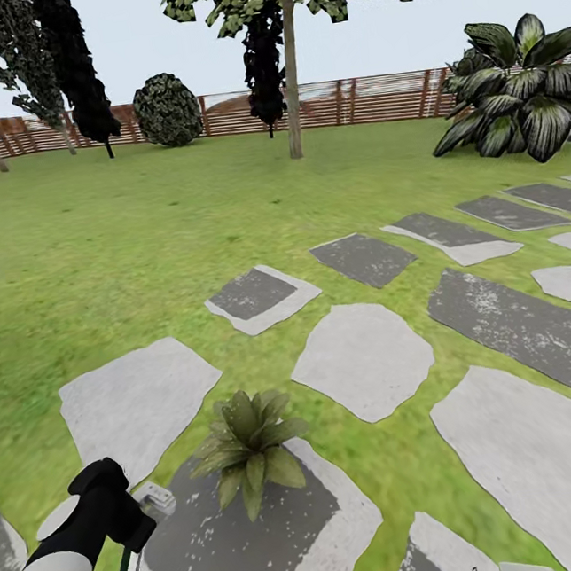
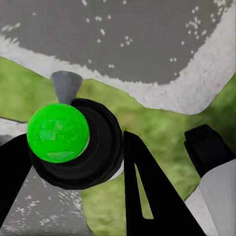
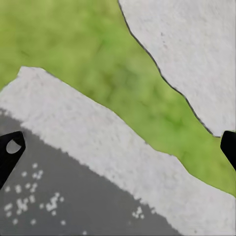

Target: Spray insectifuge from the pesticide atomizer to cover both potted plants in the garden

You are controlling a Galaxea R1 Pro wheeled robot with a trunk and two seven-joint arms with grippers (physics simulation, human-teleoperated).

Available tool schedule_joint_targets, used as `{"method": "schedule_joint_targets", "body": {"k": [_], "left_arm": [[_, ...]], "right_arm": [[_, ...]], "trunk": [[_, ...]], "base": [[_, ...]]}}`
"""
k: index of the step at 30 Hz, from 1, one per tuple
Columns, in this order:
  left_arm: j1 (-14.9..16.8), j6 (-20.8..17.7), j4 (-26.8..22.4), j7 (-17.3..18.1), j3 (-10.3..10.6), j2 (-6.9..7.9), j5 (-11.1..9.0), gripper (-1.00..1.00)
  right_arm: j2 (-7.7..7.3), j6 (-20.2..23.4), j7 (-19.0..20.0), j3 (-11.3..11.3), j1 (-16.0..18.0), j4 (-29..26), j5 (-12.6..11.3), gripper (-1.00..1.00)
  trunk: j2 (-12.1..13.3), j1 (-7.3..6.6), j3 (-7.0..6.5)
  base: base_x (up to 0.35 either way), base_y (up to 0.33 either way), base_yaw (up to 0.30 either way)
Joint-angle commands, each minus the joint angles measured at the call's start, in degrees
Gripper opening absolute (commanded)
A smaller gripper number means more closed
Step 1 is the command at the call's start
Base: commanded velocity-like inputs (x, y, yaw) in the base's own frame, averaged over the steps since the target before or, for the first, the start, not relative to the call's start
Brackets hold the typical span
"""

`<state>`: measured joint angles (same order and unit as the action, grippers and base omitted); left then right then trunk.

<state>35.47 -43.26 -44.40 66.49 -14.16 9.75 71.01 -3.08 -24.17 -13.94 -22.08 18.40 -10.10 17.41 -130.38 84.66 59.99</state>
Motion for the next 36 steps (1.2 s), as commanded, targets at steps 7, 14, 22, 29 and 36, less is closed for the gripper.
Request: {"method": "schedule_joint_targets", "body": {"k": [7,14,22,29,36], "left_arm": [[0.62,-0.42,-0.20,-0.20,-0.24,-2.03,0.45,-1.00],[0.48,-0.42,-0.11,-0.47,-0.64,-2.46,-1.73,-1.00],[0.49,-0.42,-0.14,-0.81,-0.68,-3.10,-5.33,-1.00],[0.62,-0.42,-0.55,-2.05,-0.47,-5.14,-5.21,-1.00],[0.40,-0.50,-1.12,-5.43,0.11,-4.99,-4.57,-1.00]], "right_arm": [[-0.07,-0.19,-0.21,-0.33,0.02,0.02,0.61,1.00],[0.32,-0.16,-0.13,-0.33,0.03,0.28,0.35,1.00],[-0.35,-0.17,0.04,-0.51,-0.01,0.33,0.48,1.00],[-1.05,-0.85,0.04,-0.35,-0.08,0.45,0.80,1.00],[-0.43,-1.20,-0.19,-0.33,-0.11,1.23,0.75,1.00]], "trunk": [[-0.02,-0.01,0.09],[-0.02,-0.01,0.09],[-0.02,-0.01,0.09],[-0.02,-0.01,0.09],[-0.02,-0.01,0.14]], "base": [[-0.001,0.000,0.108],[0.000,-0.044,0.140],[0.000,-0.253,0.017],[-0.066,-0.273,0.000],[-0.132,-0.241,0.013]]}}
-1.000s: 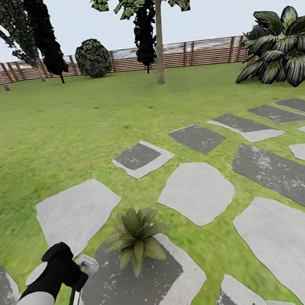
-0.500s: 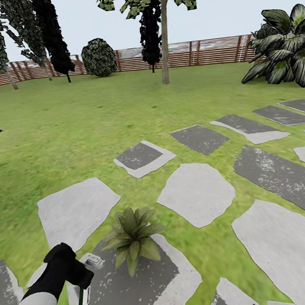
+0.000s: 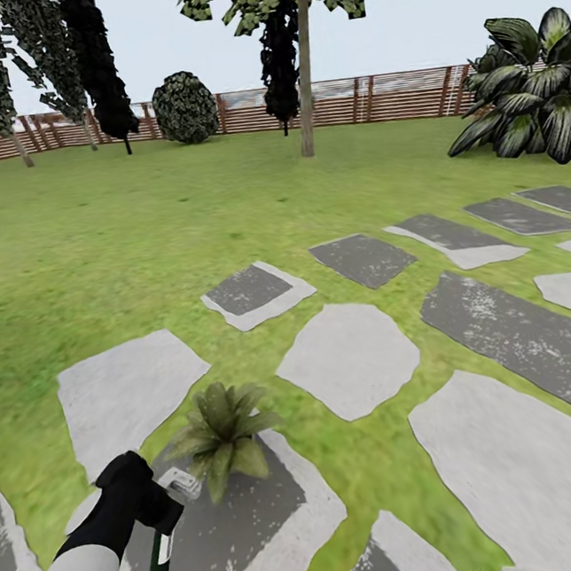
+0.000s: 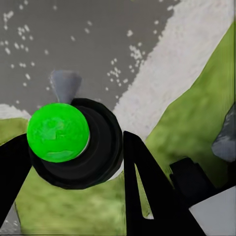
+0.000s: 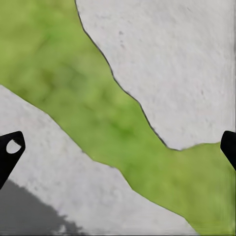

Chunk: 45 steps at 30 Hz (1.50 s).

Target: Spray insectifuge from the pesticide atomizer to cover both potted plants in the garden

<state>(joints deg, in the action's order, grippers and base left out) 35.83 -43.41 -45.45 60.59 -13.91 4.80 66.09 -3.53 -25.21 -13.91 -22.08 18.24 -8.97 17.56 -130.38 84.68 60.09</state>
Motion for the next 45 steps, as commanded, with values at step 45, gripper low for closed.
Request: {"method": "schedule_joint_targets", "body": {"k": [45], "left_arm": [[-1.73,-6.07,-4.12,-7.91,-0.93,-2.56,-0.61,-1.00]], "right_arm": [[-0.25,-0.10,-0.16,-0.33,0.07,0.09,0.73,1.00]], "trunk": [[-0.02,-0.04,1.35]], "base": [[0.001,-0.163,0.125]]}}
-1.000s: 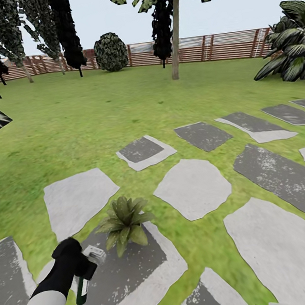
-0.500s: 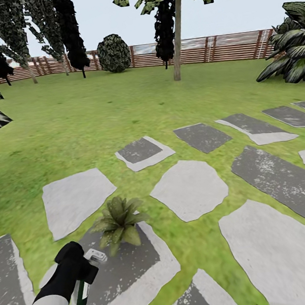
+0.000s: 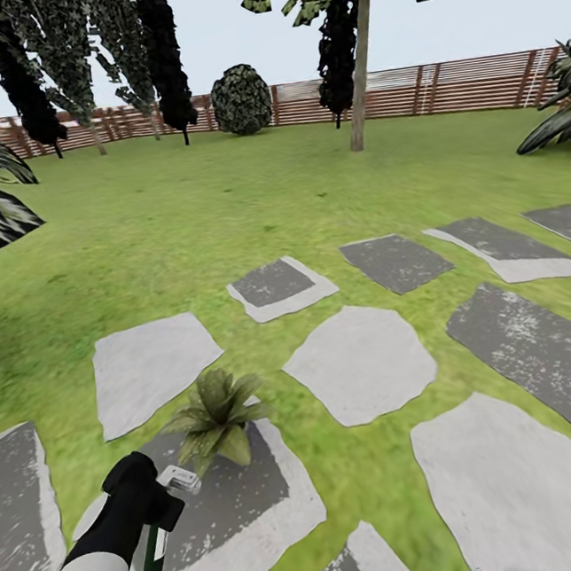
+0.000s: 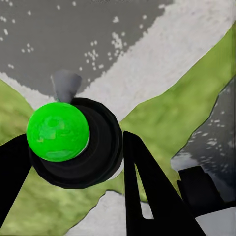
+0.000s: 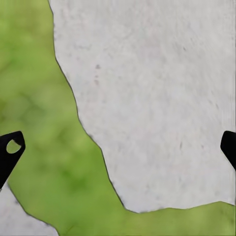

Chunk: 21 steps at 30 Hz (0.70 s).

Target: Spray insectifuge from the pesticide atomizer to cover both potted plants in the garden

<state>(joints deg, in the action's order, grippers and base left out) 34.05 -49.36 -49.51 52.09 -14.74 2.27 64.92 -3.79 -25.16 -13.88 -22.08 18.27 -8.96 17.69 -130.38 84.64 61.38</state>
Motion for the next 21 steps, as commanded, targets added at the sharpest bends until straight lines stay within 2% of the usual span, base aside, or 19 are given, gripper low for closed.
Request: {"method": "schedule_joint_targets", "body": {"k": [1,11,21], "left_arm": [[0.05,-0.13,-0.07,0.60,-0.11,-0.04,0.56,-1.00],[0.05,-0.10,-0.07,0.64,-0.11,-0.16,0.47,-1.00],[0.05,-0.06,-0.07,0.61,-0.13,-0.16,0.47,-1.00]], "right_arm": [[0.01,-0.16,-0.21,-0.34,0.04,0.08,0.60,1.00],[0.01,-0.16,-0.19,-0.34,0.03,0.08,0.65,1.00],[0.01,-0.16,-0.27,-0.34,0.02,0.08,0.59,1.00]], "trunk": [[-0.02,0.00,0.05],[-0.02,0.00,0.05],[-0.02,0.00,0.05]], "base": [[0.151,-0.275,0.278],[0.129,-0.277,0.258],[0.008,-0.290,0.017]]}}
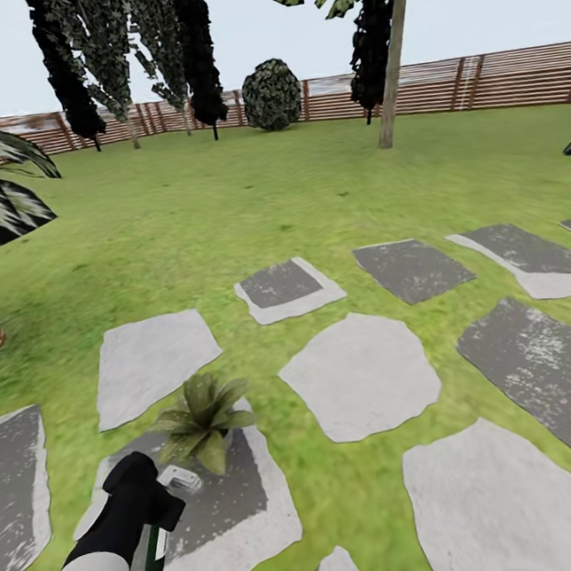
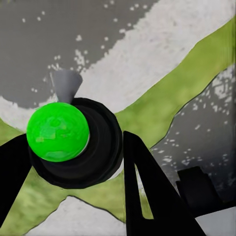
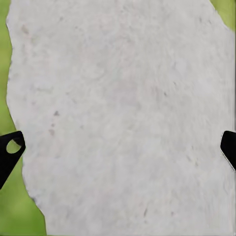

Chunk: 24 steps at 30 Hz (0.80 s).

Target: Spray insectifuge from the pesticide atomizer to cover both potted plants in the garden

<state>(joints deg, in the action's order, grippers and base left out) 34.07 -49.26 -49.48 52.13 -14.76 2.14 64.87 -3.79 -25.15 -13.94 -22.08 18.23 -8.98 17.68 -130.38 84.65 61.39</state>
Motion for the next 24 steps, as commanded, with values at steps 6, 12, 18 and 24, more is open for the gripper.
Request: {"method": "schedule_joint_targets", "body": {"k": [6,12,18,24], "left_arm": [[0.04,-0.21,-0.09,0.54,-0.20,0.00,0.55,-1.00],[0.04,-0.22,-0.09,0.60,-0.19,-0.03,0.53,-1.00],[0.04,-0.21,-0.17,0.53,-0.18,-0.03,0.52,-1.00],[0.04,-0.22,-0.22,0.52,-0.21,-0.02,0.59,-1.00]], "right_arm": [[0.01,-0.17,-0.21,-0.33,0.05,0.09,0.60,1.00],[0.01,-0.19,-0.21,-0.33,0.06,0.09,0.60,1.00],[0.01,-0.22,-0.21,-0.33,0.06,0.09,0.60,1.00],[0.01,-0.21,-0.21,-0.33,0.07,0.09,0.60,1.00]], "trunk": [[-0.02,-0.01,0.19],[-0.02,-0.01,0.48],[-0.02,-0.01,0.78],[-0.02,-0.01,1.07]], "base": [[0.138,-0.246,0.111],[0.241,-0.179,0.222],[0.119,-0.234,0.227],[0.007,-0.271,0.232]]}}
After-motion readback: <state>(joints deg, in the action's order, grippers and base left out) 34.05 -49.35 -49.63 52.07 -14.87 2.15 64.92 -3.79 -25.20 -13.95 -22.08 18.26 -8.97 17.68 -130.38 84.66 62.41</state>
